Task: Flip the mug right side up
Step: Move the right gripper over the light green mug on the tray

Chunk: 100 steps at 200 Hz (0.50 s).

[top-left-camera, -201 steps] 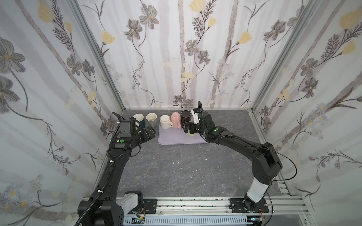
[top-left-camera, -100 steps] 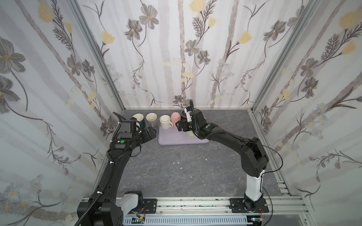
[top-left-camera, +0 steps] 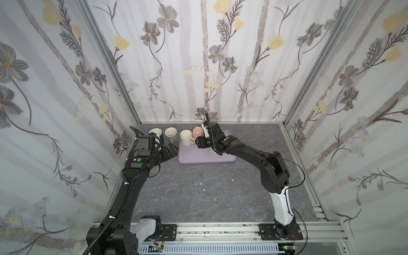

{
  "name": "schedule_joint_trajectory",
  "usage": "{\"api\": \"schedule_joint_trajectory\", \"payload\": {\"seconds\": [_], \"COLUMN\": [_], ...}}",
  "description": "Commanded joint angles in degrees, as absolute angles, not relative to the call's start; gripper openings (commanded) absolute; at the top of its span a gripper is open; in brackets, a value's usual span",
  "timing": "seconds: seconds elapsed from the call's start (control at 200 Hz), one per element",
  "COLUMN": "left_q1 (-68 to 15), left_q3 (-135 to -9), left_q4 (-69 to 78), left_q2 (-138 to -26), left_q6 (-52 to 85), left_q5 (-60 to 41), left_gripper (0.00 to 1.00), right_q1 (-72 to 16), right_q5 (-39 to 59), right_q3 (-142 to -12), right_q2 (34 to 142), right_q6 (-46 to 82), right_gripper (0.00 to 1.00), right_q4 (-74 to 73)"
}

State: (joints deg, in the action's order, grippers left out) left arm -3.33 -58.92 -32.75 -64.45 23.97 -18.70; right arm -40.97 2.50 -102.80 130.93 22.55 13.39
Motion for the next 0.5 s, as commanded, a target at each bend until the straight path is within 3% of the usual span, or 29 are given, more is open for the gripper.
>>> {"api": "schedule_joint_trajectory", "payload": {"seconds": [0.0,0.24,0.495], "left_q1": [-3.41,-3.45,-3.43], "left_q3": [-58.84,-58.97,-58.82], "left_q4": [-31.32,-31.12,-30.98], "left_q2": [-64.16,-64.51,-64.86], "left_q6": [23.91,24.17,24.17], "left_q5": [-19.2,-19.83,-19.67], "left_gripper": [1.0,1.0,1.0], "right_q1": [-40.48,-37.53,-36.55], "right_q5": [-0.81,1.65,6.64], "right_q3": [-104.37,-108.47,-113.29], "right_q2": [131.39,133.06,136.27], "right_q6": [19.56,15.56,11.37], "right_gripper": [0.69,0.56,0.47], "right_q4": [17.36,21.8,21.71]}}
